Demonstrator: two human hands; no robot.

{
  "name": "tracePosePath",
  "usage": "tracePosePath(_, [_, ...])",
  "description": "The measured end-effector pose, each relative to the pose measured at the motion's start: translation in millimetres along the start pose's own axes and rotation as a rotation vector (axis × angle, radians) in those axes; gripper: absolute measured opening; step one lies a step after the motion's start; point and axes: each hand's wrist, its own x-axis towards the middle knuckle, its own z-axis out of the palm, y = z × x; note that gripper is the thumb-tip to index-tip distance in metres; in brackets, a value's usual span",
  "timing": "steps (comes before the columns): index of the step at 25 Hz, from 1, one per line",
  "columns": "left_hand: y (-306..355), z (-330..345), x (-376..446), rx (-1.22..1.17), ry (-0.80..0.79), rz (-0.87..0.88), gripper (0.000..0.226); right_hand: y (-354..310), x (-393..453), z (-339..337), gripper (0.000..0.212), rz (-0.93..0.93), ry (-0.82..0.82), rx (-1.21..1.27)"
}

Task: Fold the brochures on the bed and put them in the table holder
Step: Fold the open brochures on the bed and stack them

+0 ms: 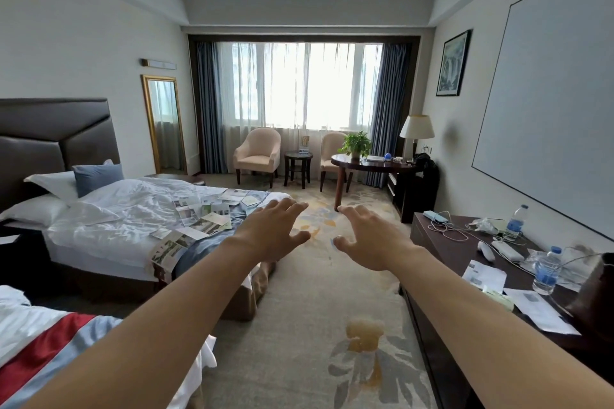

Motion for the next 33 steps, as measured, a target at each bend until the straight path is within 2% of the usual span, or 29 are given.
tracePosePath(20, [-139, 99, 290, -0.094, -0.006, 0.047, 0.064, 96, 289, 69, 0.073, 0.036, 0.012, -0.024])
tracePosePath(33, [-209, 177, 514, -0.077, 0.022, 0.054, 0.064, 207, 521, 127, 0.073, 0.008, 0.001, -0.018])
